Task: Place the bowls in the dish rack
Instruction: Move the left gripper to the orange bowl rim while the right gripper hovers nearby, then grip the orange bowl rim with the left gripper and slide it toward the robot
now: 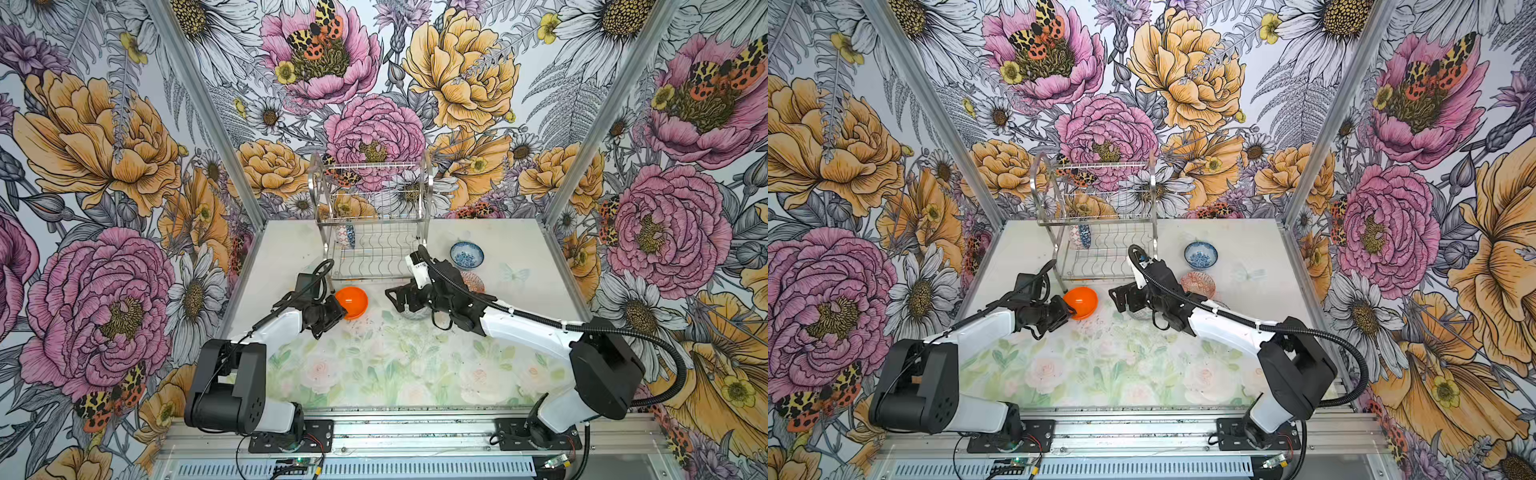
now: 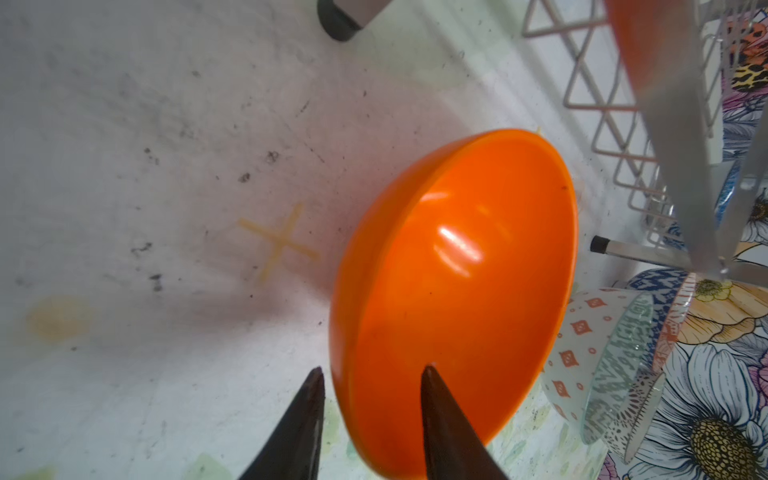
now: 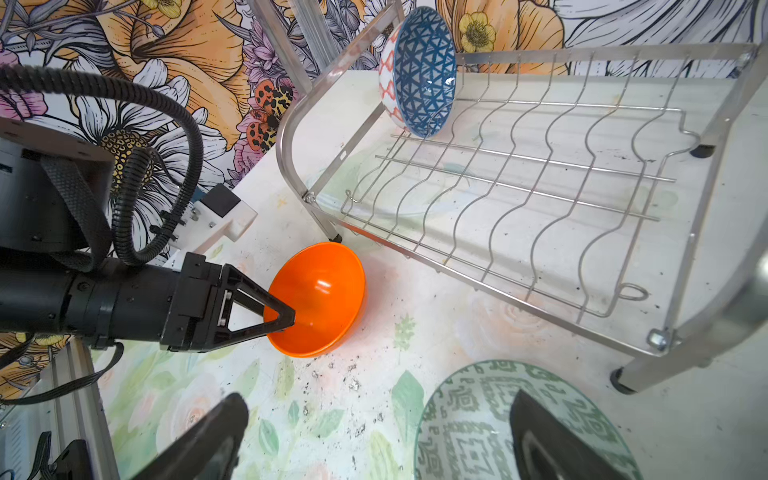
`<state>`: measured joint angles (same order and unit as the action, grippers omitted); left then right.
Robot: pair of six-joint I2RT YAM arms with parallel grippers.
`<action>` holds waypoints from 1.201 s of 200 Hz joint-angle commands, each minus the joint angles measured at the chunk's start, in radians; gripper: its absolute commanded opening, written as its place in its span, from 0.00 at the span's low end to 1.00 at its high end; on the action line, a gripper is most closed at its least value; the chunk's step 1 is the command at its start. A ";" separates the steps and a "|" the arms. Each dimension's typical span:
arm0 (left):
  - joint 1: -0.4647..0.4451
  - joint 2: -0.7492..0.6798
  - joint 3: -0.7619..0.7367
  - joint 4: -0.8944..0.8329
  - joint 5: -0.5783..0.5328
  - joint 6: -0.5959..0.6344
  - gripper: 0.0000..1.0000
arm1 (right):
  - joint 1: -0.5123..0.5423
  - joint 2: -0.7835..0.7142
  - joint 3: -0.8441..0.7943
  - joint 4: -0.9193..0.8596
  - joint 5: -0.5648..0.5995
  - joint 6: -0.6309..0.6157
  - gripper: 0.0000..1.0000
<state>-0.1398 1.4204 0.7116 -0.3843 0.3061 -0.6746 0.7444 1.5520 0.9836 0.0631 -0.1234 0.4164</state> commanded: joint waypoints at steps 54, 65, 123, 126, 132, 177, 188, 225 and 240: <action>-0.048 0.011 0.040 -0.036 -0.047 0.044 0.09 | -0.016 -0.069 -0.049 0.017 0.033 -0.015 0.99; -0.063 0.011 0.043 -0.042 -0.049 0.044 0.07 | -0.020 -0.073 -0.051 0.017 0.033 -0.014 0.99; -0.142 -0.020 0.055 -0.066 -0.037 0.025 0.00 | -0.027 -0.088 -0.062 0.016 0.039 -0.009 0.99; -0.149 -0.023 0.056 -0.068 -0.038 0.022 0.00 | -0.027 -0.089 -0.063 0.017 0.041 -0.008 0.99; -0.166 -0.030 0.058 -0.071 -0.041 0.017 0.00 | -0.026 -0.092 -0.066 0.016 0.043 -0.007 0.99; -0.275 -0.033 0.083 -0.117 -0.076 0.009 0.01 | -0.034 -0.104 -0.078 0.017 0.056 0.002 0.99; -0.298 -0.031 0.089 -0.137 -0.097 0.016 0.02 | -0.035 -0.111 -0.085 0.016 0.059 0.004 0.99; -0.324 -0.032 0.092 -0.178 -0.147 0.031 0.03 | -0.043 -0.136 -0.105 0.017 0.074 0.011 0.99; -0.333 -0.032 0.092 -0.184 -0.160 0.033 0.04 | -0.044 -0.142 -0.114 0.017 0.074 0.012 0.99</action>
<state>-0.4603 1.4136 0.7773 -0.5510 0.1970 -0.6540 0.7071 1.4483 0.8864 0.0631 -0.0711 0.4213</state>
